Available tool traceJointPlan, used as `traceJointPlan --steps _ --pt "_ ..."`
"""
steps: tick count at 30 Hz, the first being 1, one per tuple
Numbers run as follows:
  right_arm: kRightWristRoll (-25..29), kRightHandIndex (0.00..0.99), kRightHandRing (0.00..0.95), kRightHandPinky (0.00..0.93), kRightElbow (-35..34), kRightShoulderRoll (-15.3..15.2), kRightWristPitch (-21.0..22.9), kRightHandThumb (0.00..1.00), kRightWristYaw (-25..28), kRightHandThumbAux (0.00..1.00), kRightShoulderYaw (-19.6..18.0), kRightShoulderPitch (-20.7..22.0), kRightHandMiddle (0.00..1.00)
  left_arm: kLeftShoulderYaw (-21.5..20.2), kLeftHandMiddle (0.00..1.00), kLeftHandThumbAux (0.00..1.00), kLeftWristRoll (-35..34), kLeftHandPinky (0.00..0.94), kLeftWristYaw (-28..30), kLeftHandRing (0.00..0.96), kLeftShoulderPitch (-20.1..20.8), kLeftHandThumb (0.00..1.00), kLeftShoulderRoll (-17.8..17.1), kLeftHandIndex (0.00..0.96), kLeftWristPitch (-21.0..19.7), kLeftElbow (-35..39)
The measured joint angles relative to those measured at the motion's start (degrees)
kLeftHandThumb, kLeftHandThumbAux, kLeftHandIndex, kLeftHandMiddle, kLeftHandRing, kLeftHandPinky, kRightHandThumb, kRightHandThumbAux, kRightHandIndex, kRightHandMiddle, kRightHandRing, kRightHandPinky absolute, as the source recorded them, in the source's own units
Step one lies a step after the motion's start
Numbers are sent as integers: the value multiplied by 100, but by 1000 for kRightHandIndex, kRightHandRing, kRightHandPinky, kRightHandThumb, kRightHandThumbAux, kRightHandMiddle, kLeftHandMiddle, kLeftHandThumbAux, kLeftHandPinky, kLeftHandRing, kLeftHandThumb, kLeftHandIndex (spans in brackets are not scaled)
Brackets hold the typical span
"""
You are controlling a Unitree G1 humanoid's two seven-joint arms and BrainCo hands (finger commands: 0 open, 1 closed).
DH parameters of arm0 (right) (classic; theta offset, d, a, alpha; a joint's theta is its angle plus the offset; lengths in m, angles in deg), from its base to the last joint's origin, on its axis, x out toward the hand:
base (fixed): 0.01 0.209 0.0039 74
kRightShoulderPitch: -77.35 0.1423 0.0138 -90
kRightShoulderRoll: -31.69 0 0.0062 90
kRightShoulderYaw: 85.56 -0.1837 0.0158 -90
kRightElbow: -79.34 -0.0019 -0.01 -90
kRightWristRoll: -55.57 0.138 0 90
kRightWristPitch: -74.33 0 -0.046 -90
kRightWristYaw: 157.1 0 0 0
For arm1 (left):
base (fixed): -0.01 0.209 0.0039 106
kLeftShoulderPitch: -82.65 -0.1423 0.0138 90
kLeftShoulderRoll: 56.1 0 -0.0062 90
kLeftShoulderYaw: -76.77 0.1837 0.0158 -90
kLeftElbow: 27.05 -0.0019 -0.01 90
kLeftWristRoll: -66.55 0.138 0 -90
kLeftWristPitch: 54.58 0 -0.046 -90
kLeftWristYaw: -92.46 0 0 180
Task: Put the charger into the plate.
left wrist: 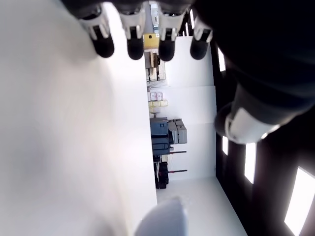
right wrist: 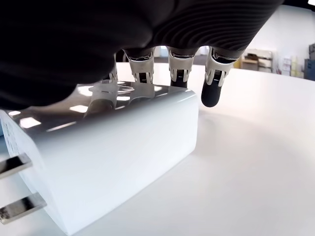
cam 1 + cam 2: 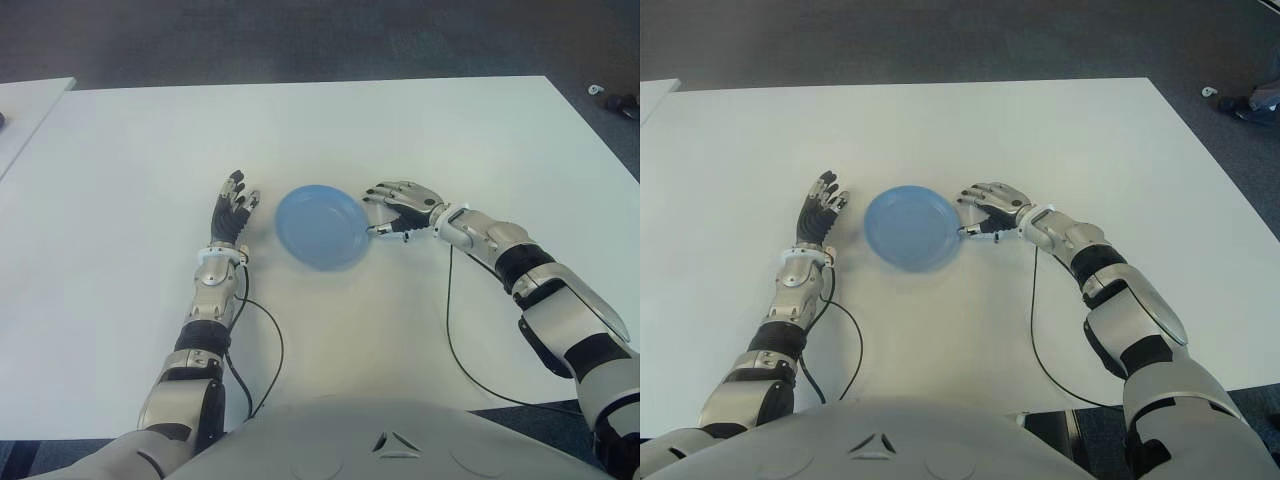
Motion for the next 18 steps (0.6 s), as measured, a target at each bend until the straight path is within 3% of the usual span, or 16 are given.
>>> traceJointPlan --steps 18 --pt "231 0 0 0 15 -47 28 370 98 75 -228 -1 0 -5 42 607 -104 25 168 22 31 0 -82 5 183 -180"
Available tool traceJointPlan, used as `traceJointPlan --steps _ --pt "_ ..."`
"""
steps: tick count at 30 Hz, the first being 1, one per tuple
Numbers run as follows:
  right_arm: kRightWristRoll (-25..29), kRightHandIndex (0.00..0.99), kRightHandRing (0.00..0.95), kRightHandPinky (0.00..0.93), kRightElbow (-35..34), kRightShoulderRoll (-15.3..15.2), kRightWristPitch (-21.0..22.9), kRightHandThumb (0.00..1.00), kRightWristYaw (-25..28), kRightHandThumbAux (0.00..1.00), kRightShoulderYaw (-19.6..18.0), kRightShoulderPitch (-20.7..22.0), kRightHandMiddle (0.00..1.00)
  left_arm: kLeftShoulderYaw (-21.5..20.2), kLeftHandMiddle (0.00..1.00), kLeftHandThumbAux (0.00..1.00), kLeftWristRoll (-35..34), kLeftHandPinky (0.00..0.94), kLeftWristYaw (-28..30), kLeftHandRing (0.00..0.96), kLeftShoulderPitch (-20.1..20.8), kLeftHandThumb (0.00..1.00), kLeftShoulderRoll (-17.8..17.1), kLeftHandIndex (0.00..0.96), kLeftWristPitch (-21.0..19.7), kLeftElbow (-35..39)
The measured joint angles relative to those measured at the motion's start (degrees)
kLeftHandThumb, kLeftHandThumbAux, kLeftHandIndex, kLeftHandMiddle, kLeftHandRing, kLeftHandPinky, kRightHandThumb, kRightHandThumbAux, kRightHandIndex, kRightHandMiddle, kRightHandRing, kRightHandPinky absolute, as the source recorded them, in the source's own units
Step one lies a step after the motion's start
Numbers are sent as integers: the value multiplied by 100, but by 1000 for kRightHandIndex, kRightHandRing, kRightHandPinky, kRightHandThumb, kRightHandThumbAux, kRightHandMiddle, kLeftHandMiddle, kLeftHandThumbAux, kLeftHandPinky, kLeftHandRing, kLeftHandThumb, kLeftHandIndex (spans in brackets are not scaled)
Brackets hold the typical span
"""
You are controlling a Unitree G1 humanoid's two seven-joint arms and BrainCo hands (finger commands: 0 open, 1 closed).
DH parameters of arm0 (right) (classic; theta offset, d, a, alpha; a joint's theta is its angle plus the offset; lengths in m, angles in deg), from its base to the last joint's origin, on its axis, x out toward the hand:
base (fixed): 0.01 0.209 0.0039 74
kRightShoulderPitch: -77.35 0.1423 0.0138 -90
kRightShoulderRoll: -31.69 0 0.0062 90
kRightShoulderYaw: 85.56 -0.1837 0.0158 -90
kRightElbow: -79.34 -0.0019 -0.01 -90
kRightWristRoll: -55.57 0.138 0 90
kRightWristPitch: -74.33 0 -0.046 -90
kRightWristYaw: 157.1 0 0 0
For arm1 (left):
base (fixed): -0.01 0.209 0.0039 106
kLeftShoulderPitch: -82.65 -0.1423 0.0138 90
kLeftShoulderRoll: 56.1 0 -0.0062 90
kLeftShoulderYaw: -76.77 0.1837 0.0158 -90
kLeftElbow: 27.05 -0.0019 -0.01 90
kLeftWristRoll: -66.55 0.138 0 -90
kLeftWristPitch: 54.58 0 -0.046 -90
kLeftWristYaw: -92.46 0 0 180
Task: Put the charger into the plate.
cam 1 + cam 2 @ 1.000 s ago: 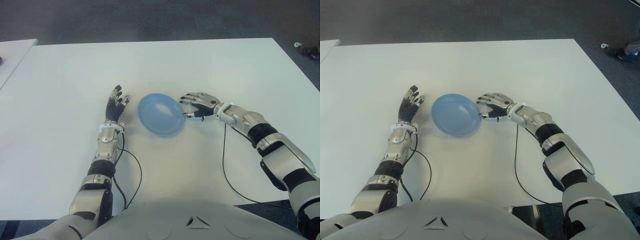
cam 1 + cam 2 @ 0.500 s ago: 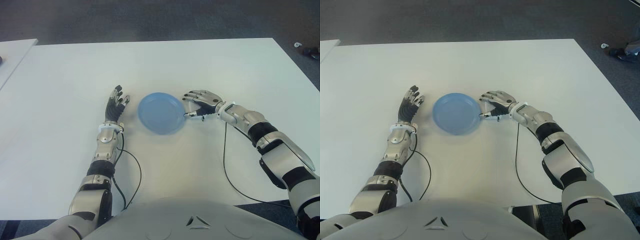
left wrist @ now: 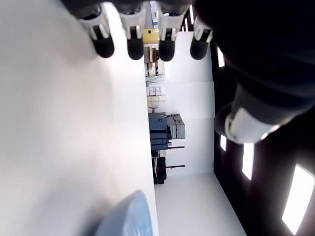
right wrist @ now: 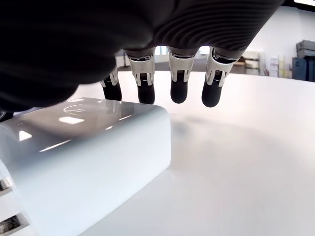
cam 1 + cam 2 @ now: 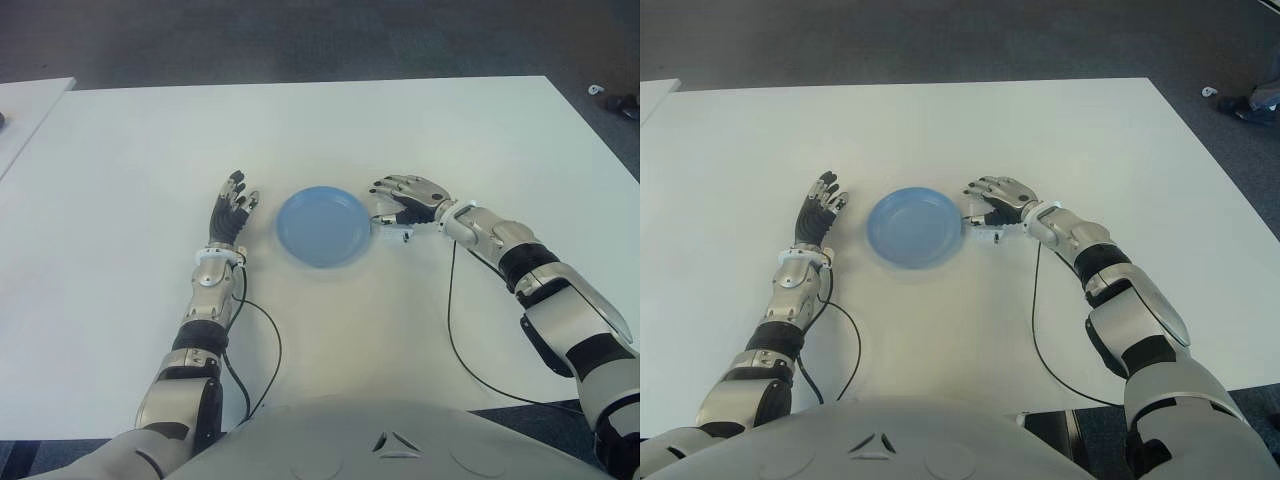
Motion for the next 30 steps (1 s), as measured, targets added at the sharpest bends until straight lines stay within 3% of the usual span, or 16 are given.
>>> traceJointPlan --steps 15,30 --pt "260 0 0 0 -520 -198 -21 350 -105 89 -414 -89 0 -1 63 594 -6 36 61 39 50 0 -30 18 228 -218" --pt "580 0 0 0 -1230 -519 -165 355 60 89 -738 -526 0 -1 69 586 -7 33 87 42 94 0 -69 21 294 -386"
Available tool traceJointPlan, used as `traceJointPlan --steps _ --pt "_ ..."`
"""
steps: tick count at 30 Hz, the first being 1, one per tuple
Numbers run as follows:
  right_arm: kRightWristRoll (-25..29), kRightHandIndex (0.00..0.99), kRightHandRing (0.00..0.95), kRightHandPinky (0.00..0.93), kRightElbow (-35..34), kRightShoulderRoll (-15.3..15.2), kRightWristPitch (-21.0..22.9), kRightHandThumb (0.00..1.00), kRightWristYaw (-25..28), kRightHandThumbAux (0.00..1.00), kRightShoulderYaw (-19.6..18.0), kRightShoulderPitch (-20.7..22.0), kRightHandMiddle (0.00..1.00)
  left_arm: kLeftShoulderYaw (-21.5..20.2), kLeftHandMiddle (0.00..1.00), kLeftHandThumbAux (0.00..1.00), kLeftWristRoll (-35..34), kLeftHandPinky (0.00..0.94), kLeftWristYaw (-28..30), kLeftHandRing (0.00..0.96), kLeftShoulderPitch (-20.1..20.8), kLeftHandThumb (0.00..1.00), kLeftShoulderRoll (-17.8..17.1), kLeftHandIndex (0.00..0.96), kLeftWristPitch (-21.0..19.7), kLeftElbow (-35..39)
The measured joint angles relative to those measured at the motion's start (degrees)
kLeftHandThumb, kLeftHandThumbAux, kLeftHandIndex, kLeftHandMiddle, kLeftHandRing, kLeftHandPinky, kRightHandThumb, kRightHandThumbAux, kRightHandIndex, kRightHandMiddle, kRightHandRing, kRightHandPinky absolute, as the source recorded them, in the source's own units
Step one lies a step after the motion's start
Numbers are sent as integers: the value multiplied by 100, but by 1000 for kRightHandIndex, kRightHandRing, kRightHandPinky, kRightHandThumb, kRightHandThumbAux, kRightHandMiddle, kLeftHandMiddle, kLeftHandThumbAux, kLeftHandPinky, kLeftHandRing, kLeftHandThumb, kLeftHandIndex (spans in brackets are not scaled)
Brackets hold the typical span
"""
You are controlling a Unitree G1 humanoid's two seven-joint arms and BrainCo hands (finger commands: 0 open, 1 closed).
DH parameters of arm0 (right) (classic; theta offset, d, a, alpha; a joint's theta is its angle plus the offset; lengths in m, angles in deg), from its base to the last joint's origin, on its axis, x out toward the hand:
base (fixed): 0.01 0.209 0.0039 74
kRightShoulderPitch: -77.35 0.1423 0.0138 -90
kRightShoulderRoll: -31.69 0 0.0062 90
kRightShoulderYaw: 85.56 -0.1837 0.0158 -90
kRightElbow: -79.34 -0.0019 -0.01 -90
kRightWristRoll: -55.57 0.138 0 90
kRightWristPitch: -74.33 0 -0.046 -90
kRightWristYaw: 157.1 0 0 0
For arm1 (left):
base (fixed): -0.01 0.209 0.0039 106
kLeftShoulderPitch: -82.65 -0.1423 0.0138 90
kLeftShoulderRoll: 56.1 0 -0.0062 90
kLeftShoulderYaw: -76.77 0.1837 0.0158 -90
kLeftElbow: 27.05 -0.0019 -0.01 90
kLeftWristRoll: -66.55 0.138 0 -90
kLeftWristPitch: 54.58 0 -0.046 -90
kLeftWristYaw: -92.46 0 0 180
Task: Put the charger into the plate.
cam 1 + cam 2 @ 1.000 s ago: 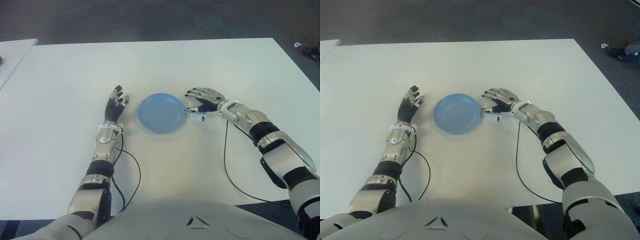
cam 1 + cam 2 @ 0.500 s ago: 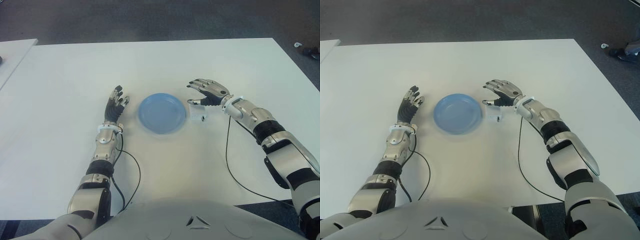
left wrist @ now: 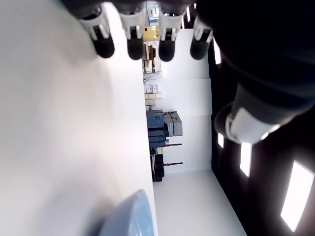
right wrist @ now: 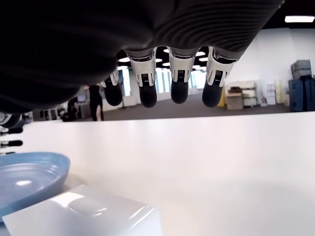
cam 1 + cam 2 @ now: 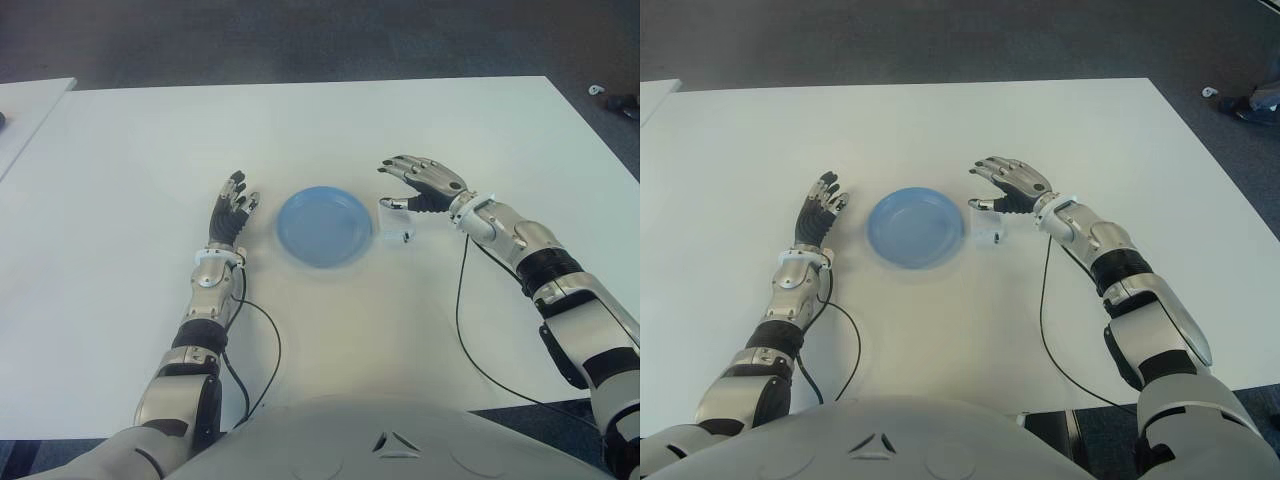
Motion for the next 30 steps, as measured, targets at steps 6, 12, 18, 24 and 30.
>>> traceJointPlan --steps 6,12,18,24,30 --pt "99 0 0 0 -293 -87 -45 337 134 83 -119 -155 0 2 70 578 1 34 2 43 12 0 -18 21 4 -18" --pt "205 0 0 0 -580 -168 -108 334 297 77 -181 -355 0 5 65 580 1 34 52 41 48 0 -45 15 4 -59" --pt "286 0 0 0 -903 -285 -120 331 524 77 -282 -573 0 5 61 578 1 22 70 36 65 0 -50 10 -9 -71" --pt "286 0 0 0 -1104 -391 -127 329 682 79 -316 -739 0 6 66 567 0 22 71 37 81 0 -54 11 -12 -96" --pt "243 0 0 0 -1096 -421 -157 332 696 81 -313 -840 0 6 71 562 0 26 83 40 94 0 -57 14 -11 -111"
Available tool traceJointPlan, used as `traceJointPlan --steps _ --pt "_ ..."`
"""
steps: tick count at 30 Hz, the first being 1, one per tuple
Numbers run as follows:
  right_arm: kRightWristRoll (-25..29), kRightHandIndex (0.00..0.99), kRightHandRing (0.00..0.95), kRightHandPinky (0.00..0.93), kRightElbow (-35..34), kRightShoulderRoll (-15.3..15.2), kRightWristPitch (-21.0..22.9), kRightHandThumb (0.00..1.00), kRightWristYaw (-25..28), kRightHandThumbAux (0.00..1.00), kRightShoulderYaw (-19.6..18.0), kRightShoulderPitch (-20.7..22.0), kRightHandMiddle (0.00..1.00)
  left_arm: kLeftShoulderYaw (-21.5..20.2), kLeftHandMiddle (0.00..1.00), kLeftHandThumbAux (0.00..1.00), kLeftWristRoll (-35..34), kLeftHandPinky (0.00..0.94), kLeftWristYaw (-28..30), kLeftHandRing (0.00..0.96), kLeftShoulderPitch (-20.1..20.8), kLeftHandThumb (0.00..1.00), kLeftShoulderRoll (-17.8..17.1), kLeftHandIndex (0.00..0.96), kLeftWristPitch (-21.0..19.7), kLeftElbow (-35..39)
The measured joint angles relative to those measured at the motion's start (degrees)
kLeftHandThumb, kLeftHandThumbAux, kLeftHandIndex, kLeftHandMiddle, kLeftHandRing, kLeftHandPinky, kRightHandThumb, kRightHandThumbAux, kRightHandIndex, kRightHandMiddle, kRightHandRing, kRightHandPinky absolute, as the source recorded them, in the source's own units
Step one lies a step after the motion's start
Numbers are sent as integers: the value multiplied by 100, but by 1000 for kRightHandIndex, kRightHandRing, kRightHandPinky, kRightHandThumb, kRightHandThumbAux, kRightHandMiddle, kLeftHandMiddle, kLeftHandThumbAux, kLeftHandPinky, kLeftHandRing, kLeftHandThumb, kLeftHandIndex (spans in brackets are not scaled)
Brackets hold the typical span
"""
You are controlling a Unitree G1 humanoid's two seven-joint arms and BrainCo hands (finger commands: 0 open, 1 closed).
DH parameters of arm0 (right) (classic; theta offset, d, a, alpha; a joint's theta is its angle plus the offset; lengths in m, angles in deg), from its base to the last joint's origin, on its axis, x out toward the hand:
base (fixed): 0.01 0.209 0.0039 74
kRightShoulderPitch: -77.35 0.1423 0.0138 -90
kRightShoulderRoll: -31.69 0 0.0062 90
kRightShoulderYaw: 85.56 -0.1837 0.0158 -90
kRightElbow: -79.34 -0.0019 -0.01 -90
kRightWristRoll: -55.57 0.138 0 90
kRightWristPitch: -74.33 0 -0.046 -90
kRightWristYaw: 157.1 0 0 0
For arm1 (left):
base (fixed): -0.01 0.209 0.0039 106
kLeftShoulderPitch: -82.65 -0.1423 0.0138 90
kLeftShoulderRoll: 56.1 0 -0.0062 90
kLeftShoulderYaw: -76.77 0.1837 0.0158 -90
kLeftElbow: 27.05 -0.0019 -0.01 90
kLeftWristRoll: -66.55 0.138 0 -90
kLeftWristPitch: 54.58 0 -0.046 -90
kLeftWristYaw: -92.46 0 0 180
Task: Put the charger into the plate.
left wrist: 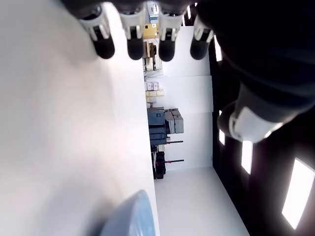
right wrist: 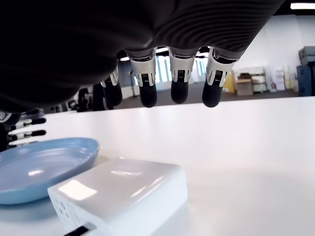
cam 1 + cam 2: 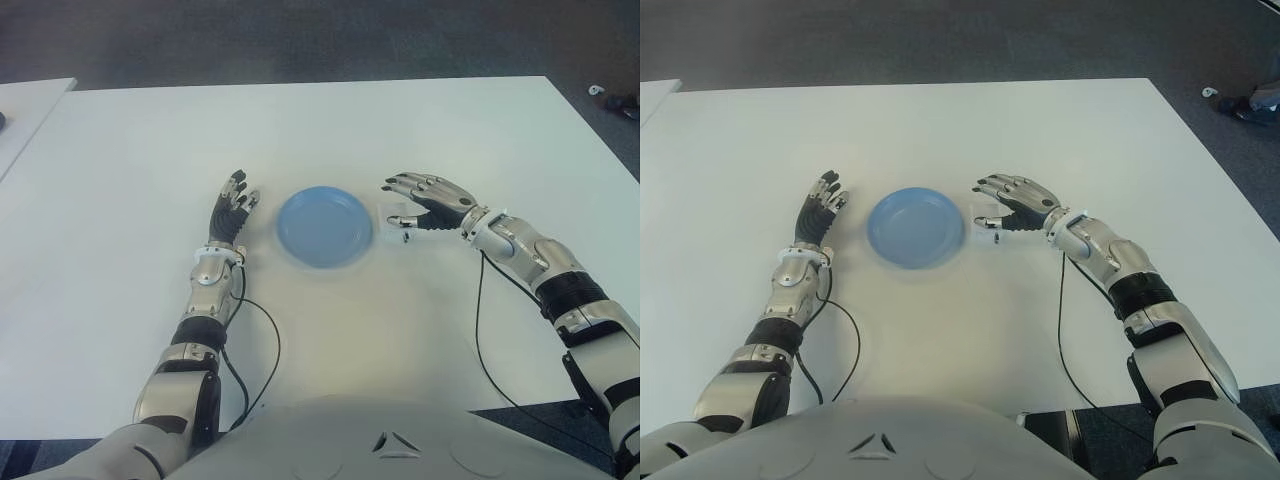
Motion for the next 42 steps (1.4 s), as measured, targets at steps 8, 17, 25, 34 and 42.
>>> traceJointPlan --steps 8,17,25,34,42 --pt "-262 0 0 0 500 58 -37 339 -165 86 160 38 0 0 61 573 0 32 34 37 15 0 -13 16 0 -4" --pt "-523 0 0 0 1121 198 -82 338 -605 83 403 236 0 2 61 582 0 31 44 40 20 0 -13 18 -3 8" --pt "-646 0 0 0 1446 232 -84 337 -710 84 556 420 0 6 61 572 -1 30 62 37 21 0 -13 16 -3 42" --pt "-734 0 0 0 1809 338 -82 335 -963 84 710 567 0 6 59 572 -3 31 89 36 5 0 -9 17 -53 95" --pt "-767 0 0 0 2134 456 -73 339 -1210 82 864 710 0 8 63 565 1 38 89 41 -28 0 10 23 -181 218"
